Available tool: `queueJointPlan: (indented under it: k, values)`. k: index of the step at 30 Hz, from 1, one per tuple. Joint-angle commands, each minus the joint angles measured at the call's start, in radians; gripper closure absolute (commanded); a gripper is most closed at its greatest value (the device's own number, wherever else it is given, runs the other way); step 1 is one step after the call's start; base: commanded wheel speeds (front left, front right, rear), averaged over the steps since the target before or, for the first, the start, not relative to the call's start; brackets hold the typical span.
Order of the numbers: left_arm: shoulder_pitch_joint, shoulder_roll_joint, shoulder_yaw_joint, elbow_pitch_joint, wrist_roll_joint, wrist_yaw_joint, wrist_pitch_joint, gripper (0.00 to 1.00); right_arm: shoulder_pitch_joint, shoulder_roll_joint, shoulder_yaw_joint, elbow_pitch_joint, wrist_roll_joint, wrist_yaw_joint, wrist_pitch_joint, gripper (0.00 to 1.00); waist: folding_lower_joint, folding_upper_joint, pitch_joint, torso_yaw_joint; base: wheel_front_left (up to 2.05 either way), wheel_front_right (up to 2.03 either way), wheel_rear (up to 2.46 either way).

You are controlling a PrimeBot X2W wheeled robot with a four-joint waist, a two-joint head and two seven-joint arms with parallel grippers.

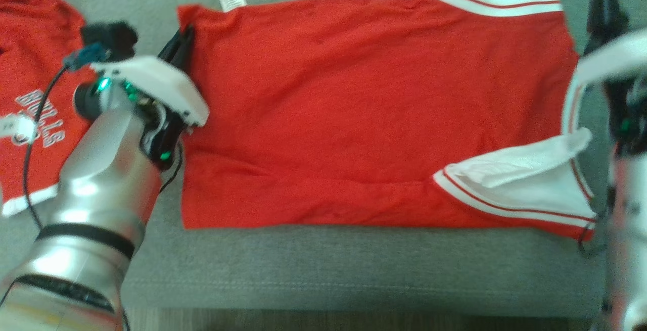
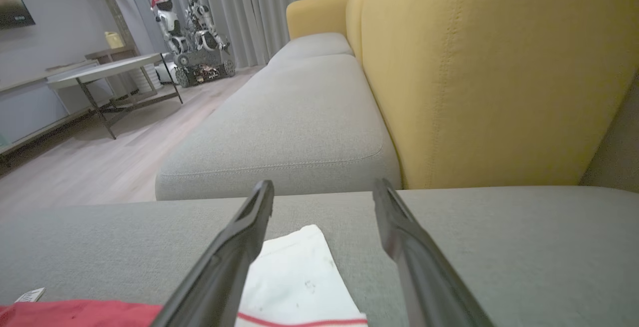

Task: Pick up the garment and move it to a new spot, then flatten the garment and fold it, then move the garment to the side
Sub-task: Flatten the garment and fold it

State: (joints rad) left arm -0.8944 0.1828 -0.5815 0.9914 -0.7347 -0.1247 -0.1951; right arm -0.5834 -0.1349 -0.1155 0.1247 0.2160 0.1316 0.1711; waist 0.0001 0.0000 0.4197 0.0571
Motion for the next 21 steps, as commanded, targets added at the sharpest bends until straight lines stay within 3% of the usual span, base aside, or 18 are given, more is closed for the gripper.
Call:
queueJointPlan:
  k: [1, 12, 21]
  values:
    - [-0.064, 0.025, 0.007, -0.023, -0.013, -0.006, -0.009, 1.0, -0.083, -0.015, 0.026, 0.034, 0.005, -0.001, 0.015, 0.0, -0.0001, 0.0, 0.029, 0.037, 0.0, 0.0, 0.0]
    - [-0.142, -0.031, -0.102, -0.019, -0.078, -0.006, -0.035, 1.0, -0.406, -0.104, 0.08, 0.584, -0.064, -0.001, 0.083, 0.0, -0.0001, 0.0, 0.07, 0.127, 0.0, 0.0, 0.0]
    - [-0.166, -0.031, -0.168, -0.027, -0.133, -0.006, -0.056, 1.0, -0.548, -0.117, 0.064, 0.837, -0.129, -0.001, 0.069, 0.0, -0.0001, 0.0, 0.105, 0.152, 0.0, 0.0, 0.0]
